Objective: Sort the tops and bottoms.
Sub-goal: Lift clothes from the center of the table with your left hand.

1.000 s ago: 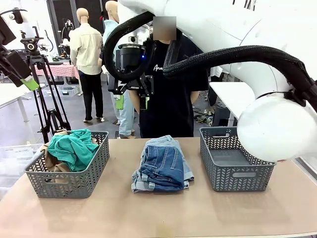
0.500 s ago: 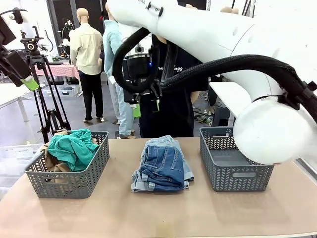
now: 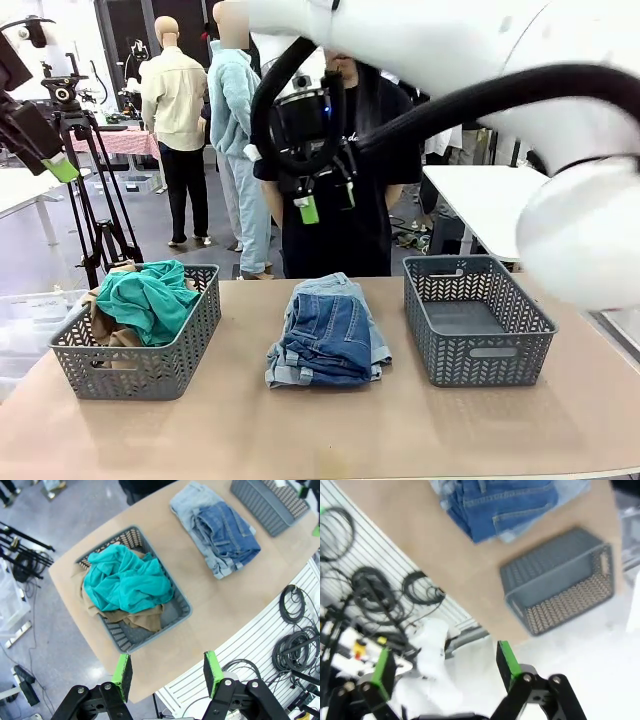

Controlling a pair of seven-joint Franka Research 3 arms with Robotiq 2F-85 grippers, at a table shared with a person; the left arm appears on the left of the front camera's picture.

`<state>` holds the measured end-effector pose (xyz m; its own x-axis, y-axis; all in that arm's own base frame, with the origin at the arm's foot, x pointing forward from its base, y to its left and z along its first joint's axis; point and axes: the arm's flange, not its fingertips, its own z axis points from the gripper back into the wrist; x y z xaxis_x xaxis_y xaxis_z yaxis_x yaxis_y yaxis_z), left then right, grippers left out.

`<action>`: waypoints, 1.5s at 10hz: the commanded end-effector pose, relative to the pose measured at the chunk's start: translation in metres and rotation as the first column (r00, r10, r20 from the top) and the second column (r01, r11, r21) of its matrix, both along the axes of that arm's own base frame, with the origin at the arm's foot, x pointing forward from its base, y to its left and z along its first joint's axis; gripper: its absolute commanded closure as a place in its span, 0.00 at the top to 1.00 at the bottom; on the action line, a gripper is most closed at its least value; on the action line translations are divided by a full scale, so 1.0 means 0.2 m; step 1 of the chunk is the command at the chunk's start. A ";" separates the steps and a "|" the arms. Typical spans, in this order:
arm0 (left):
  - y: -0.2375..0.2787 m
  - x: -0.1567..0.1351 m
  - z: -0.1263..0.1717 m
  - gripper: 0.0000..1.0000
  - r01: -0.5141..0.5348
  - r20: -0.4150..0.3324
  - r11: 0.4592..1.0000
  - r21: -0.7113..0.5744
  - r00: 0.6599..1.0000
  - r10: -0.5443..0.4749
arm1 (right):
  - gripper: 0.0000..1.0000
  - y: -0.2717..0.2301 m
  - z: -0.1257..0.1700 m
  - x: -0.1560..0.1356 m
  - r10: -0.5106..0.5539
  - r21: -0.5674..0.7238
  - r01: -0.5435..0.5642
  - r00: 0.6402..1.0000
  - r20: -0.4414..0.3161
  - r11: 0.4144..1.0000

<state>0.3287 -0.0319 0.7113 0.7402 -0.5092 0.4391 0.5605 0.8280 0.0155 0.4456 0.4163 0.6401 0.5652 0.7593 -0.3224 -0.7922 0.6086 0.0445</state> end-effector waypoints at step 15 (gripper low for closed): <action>0.00 -0.01 0.00 0.75 0.001 -0.003 1.000 0.001 1.000 -0.001 | 1.00 -0.81 -0.10 -0.73 -0.272 -0.011 0.273 0.949 -0.161 0.962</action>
<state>0.3285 -0.0320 0.7115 0.7400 -0.5093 0.4394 0.5606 0.8279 0.0156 0.2882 0.2672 0.6238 0.7052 0.5582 -0.4371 -0.5520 0.8192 0.1556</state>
